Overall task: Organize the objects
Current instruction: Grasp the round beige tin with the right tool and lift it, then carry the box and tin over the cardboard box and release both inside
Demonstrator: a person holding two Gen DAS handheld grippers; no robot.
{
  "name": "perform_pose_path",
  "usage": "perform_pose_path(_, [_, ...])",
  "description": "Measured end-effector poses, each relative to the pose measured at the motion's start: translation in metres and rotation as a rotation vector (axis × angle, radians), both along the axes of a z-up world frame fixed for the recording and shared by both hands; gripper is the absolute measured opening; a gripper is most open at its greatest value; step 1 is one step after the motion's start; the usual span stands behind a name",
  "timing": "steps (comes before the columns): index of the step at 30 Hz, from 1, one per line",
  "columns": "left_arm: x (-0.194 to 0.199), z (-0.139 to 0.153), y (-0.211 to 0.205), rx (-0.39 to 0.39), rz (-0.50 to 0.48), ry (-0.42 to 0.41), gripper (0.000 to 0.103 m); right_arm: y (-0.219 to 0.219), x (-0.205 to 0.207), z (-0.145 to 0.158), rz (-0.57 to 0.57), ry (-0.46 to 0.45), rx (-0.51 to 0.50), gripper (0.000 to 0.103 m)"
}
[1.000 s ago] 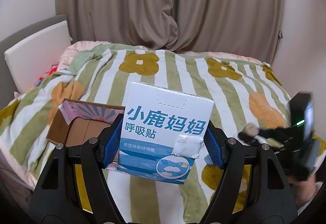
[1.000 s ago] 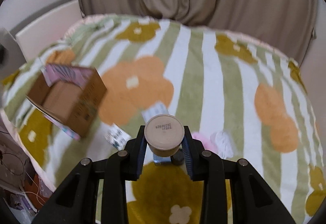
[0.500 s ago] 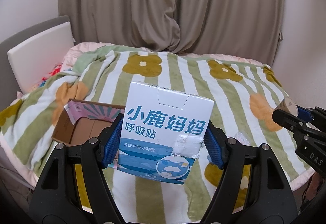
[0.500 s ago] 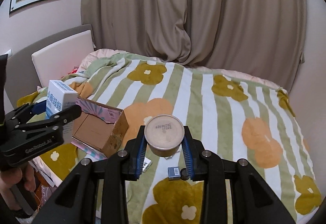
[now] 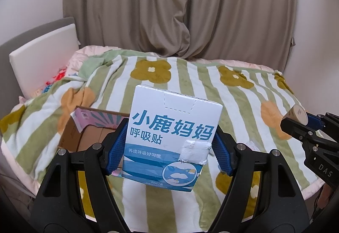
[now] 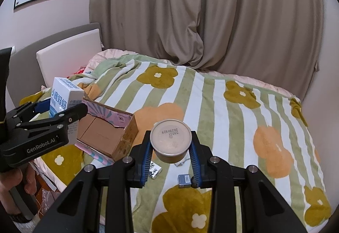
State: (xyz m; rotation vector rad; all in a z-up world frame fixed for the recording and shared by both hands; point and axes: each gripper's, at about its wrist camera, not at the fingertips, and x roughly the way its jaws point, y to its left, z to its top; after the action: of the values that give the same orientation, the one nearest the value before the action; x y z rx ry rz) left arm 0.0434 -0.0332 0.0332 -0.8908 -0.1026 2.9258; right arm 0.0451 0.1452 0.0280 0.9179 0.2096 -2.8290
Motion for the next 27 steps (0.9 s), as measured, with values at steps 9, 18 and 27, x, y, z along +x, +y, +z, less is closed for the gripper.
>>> perform_pose_path(9, [-0.025, 0.012, -0.046, -0.015, 0.058, -0.001, 0.07, -0.036, -0.032, 0.02, 0.089, 0.028, 0.004, 0.031])
perform_pose_path(18, [-0.058, 0.015, -0.106, -0.05, 0.143, -0.019, 0.07, -0.102, -0.083, 0.019, 0.228, -0.005, 0.005, 0.031])
perform_pose_path(27, [-0.1, -0.023, -0.162, -0.024, 0.187, -0.122, 0.07, -0.163, -0.134, -0.017, 0.337, -0.143, 0.013, 0.031])
